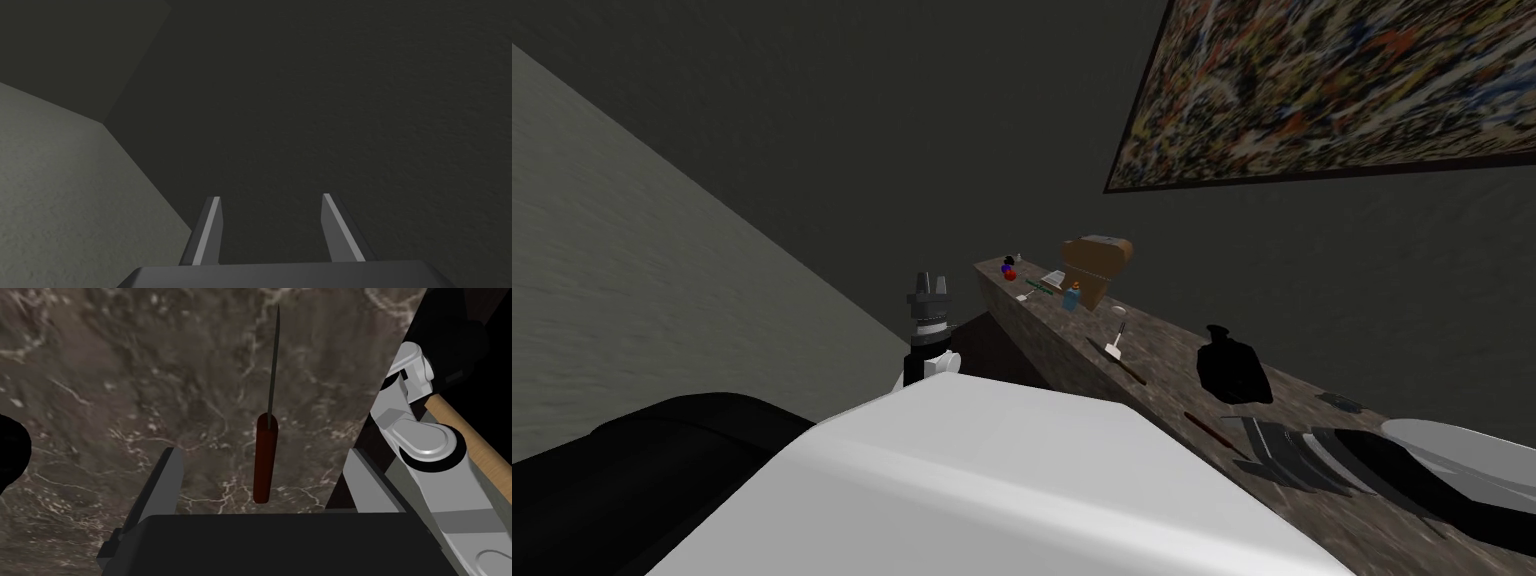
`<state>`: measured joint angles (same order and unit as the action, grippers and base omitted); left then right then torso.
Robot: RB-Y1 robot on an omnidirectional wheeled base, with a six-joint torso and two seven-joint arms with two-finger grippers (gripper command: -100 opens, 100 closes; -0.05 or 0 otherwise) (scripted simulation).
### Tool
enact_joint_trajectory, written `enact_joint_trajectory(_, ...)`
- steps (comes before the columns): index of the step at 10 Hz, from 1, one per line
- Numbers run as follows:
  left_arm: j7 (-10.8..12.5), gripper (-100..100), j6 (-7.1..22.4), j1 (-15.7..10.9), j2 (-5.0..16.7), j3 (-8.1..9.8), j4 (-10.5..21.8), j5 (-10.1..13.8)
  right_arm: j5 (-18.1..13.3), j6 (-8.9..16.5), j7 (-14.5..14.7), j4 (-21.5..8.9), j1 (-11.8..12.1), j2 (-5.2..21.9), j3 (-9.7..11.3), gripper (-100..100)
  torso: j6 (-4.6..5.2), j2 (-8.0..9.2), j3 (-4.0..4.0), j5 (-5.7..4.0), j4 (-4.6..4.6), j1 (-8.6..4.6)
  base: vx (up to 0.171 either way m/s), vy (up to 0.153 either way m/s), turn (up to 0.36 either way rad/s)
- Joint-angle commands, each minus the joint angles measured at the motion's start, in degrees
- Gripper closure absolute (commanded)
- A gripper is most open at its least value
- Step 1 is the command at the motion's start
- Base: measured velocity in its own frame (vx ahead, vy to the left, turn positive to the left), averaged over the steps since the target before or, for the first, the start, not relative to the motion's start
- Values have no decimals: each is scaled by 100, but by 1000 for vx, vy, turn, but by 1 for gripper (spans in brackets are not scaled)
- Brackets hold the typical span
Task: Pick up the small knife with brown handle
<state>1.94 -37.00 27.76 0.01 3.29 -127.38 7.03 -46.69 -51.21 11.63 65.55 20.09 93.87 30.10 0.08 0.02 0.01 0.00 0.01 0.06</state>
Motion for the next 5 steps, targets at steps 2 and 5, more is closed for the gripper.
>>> enact_joint_trajectory(2, 0, 0, 0, 0, 0, 0, 0, 0, -10, -24, 13, -26, -6, 2, 6, 0, 0, 2, 1, -1, 1, -2, 3, 3, 1)
enact_joint_trajectory(5, 0, 0, 0, 0, 0, 0, 0, 0, -98, 201, 96, -156, 55, -346, 92, -100, -2, -2, -1, -4, -1, -8, 19, -3, 77)
